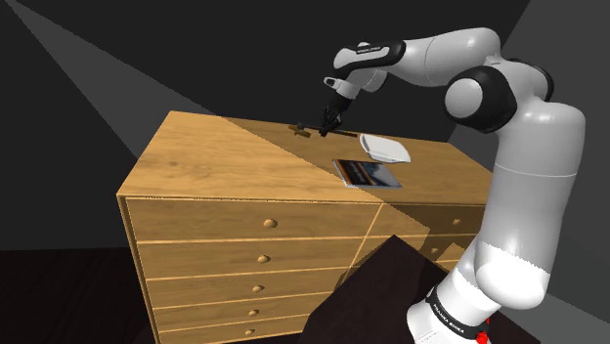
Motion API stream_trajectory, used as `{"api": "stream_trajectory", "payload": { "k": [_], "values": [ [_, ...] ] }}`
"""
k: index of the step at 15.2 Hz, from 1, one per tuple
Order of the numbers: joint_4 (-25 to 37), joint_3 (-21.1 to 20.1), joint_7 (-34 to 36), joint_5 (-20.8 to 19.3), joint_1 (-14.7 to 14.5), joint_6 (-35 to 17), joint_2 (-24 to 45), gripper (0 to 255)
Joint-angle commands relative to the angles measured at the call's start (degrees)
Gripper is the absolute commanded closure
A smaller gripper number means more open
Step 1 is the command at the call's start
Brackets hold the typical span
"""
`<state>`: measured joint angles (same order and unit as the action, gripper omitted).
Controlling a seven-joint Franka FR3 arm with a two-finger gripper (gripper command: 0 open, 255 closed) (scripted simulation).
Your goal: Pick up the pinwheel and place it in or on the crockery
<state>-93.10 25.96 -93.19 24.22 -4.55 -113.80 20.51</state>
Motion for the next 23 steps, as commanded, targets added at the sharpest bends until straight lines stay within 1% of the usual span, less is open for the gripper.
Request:
{"api": "stream_trajectory", "payload": {
  "k": [1, 5, 6, 10, 15, 19, 23],
  "values": [
    [0.87, 0.10, 0.51, -0.35, -0.06, 1.14, -0.37, 255],
    [2.83, 0.31, 1.30, -0.89, 0.00, 3.46, -0.90, 255],
    [2.39, 0.69, 0.14, -0.87, 0.74, 3.67, -1.24, 255],
    [1.41, 2.24, -4.55, -0.67, 3.89, 4.78, -2.04, 255],
    [1.89, 4.15, -10.53, -0.06, 8.26, 6.83, -1.77, 255],
    [3.65, 5.54, -15.35, 0.75, 12.20, 8.96, -0.52, 255],
    [6.70, 6.70, -20.10, 1.87, 16.62, 11.55, 1.68, 255]
  ]
}}
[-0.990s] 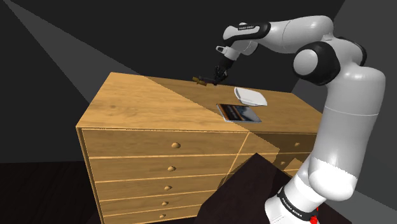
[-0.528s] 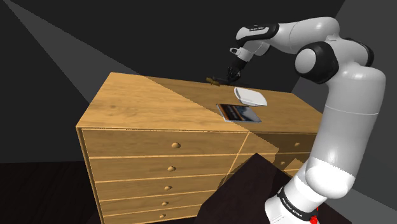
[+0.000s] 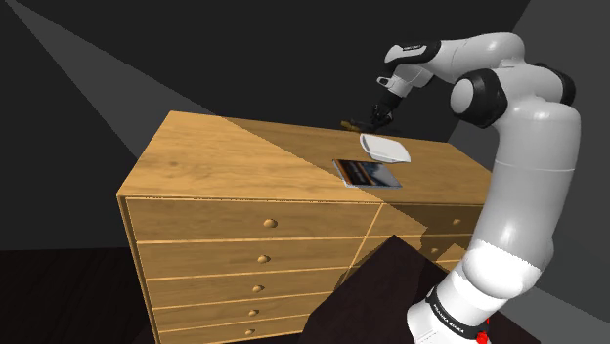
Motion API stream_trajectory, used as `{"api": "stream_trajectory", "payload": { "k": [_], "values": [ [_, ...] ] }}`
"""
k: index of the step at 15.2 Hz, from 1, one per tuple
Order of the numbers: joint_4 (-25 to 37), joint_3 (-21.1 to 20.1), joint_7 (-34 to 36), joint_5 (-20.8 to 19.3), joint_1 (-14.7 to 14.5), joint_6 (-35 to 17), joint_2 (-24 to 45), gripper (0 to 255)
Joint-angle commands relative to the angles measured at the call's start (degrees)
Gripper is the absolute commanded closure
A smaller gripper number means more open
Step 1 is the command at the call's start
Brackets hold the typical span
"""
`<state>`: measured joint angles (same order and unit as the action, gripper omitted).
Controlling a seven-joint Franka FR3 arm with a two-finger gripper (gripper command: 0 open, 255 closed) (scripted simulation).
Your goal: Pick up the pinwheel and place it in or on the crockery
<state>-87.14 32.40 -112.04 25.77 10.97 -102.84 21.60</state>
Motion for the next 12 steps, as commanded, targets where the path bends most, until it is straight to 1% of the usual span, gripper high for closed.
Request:
{"api": "stream_trajectory", "payload": {
  "k": [1, 5, 6, 12],
  "values": [
    [1.72, 0.51, -2.41, 0.65, 2.29, 1.31, 1.28, 255],
    [6.56, 1.25, -6.87, 2.14, 7.43, 4.52, 4.66, 255],
    [8.68, 1.43, -8.36, 2.75, 9.41, 5.79, 6.09, 255],
    [4.79, 1.12, -9.65, 3.30, 8.89, 1.72, 6.60, 255]
  ]
}}
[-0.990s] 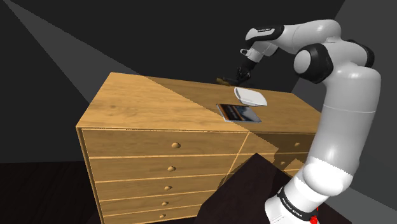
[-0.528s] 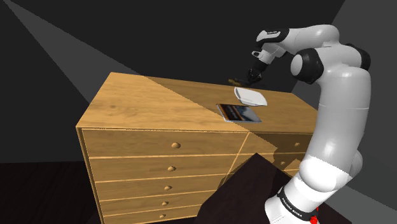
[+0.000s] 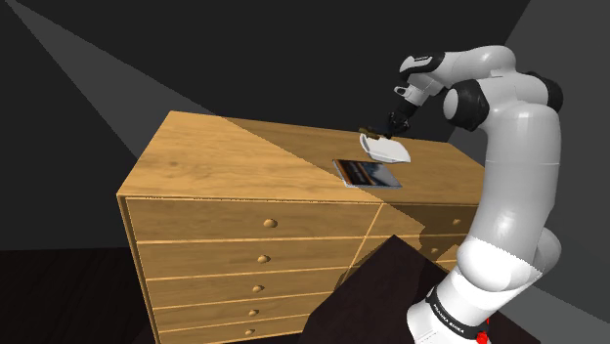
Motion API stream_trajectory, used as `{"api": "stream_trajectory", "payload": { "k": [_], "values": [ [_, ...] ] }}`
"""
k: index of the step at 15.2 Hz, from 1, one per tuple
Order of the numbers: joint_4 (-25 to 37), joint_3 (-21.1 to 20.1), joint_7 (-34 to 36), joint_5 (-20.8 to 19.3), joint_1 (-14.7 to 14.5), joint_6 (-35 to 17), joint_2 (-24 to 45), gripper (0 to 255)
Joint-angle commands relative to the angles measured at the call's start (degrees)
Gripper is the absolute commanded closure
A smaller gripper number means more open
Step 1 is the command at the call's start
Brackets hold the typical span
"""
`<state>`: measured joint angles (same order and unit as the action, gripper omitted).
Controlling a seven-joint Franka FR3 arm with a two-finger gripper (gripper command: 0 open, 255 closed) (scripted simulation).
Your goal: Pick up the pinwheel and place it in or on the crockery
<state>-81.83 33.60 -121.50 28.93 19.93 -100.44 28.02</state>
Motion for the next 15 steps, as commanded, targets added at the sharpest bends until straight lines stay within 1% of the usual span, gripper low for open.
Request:
{"api": "stream_trajectory", "payload": {
  "k": [1, 8, 15],
  "values": [
    [-1.10, -0.14, -0.42, 0.28, -0.14, -1.33, 0.32, 255],
    [-4.63, -0.68, -2.01, 1.39, -0.37, -5.67, 1.60, 255],
    [-4.73, -0.64, -2.09, 1.46, -0.42, -5.80, 1.67, 255]
  ]
}}
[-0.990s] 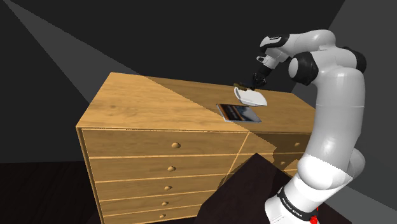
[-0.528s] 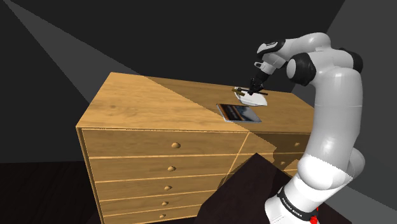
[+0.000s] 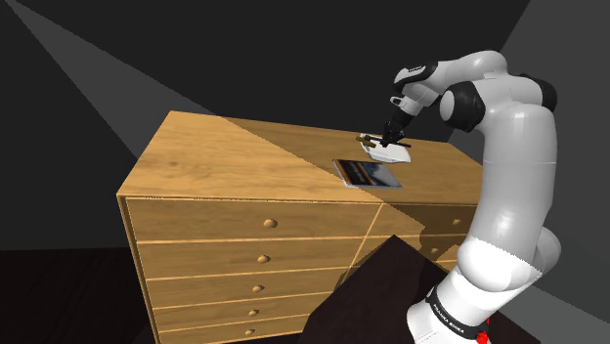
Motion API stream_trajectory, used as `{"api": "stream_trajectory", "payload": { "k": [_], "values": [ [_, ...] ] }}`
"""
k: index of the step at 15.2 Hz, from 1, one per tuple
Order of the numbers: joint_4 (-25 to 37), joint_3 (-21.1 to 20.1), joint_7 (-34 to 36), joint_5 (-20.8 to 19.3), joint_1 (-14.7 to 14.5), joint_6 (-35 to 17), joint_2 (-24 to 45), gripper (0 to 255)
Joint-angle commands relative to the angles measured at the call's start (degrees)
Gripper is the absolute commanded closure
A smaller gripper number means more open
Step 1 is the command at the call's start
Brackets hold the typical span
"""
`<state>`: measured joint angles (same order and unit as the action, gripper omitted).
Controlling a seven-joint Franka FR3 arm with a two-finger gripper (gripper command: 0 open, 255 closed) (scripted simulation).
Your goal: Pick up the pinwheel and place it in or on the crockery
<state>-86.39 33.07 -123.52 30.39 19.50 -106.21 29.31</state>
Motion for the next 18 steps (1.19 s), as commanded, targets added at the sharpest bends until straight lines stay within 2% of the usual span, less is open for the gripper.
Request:
{"api": "stream_trajectory", "payload": {
  "k": [1, 2, 7, 11, 18],
  "values": [
    [-0.18, -0.10, -0.06, 0.00, 0.00, -0.03, 0.38, 255],
    [0.20, -0.13, -0.18, 0.11, 0.24, 0.13, 0.67, 0],
    [-0.18, -0.10, -0.07, 0.00, 0.00, -0.03, 0.38, 0],
    [5.37, 0.71, 1.05, -1.20, 1.46, 6.31, -0.68, 0],
    [5.37, 0.71, 1.05, -1.20, 1.46, 6.31, -0.68, 0]
  ]
}}
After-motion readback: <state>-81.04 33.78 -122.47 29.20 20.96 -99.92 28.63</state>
